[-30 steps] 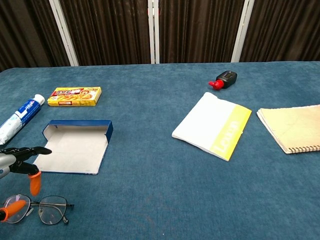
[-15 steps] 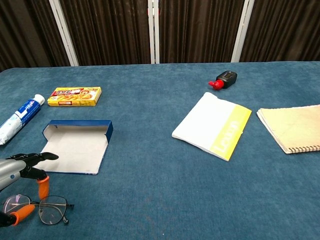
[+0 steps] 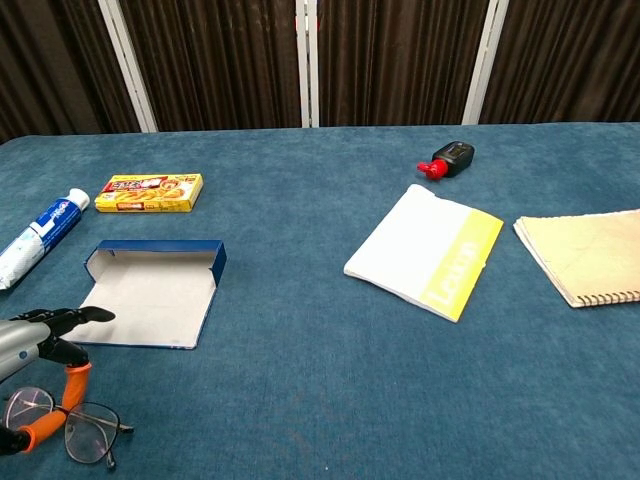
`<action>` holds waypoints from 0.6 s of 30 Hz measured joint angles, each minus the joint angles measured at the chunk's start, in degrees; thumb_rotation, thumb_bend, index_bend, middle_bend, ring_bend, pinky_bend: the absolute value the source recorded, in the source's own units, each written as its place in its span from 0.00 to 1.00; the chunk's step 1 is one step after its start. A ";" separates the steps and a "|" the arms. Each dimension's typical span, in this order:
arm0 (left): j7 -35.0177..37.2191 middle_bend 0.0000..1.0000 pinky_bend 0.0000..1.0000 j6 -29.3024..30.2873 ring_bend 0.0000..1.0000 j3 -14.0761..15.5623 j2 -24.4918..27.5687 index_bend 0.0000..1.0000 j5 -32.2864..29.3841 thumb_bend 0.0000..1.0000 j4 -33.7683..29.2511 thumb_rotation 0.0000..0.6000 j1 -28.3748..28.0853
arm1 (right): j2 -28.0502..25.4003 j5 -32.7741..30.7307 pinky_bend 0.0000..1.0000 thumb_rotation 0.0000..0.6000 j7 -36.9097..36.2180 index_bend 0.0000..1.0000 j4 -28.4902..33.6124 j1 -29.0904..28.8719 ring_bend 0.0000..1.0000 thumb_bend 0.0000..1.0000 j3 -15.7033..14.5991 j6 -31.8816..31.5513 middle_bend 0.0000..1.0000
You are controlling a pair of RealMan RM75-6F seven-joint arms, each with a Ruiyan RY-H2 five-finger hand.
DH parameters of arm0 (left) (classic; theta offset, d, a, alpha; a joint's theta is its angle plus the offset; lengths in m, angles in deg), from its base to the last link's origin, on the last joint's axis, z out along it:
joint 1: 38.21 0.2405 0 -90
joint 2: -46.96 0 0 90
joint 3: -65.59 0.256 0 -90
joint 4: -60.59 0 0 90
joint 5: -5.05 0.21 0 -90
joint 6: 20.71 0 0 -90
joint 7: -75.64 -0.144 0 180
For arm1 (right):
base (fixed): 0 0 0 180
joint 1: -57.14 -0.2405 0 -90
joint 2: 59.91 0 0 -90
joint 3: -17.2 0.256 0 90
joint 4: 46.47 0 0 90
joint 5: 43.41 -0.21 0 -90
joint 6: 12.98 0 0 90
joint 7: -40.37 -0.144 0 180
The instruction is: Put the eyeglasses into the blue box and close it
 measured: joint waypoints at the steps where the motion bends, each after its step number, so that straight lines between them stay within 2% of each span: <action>1: 0.39 0.00 0.00 0.11 0.00 -0.01 0.18 0.60 0.25 0.49 -0.10 1.00 -0.04 | 0.01 0.01 0.00 1.00 0.04 0.01 0.00 -0.01 0.00 0.00 -0.01 0.01 0.00; 9: 2.50 0.00 0.00 0.44 0.00 -0.87 1.75 0.60 1.46 0.50 -1.84 1.00 -0.87 | 0.20 0.05 0.00 1.00 0.52 0.01 -0.03 -0.09 0.00 0.00 -0.13 0.32 0.00; 14: 2.43 0.00 0.00 -0.16 0.00 -5.03 3.62 0.60 0.42 0.51 -4.78 1.00 -3.50 | 0.63 -0.18 0.00 1.00 1.36 0.01 -0.13 -0.38 0.00 0.00 -0.17 1.01 0.00; 18: 1.05 0.00 0.00 -2.15 0.00 -8.42 4.12 0.60 -3.38 0.51 -5.44 1.00 -6.46 | 1.10 -0.68 0.00 1.00 2.56 0.01 -0.19 -0.52 0.00 0.00 -0.05 1.35 0.00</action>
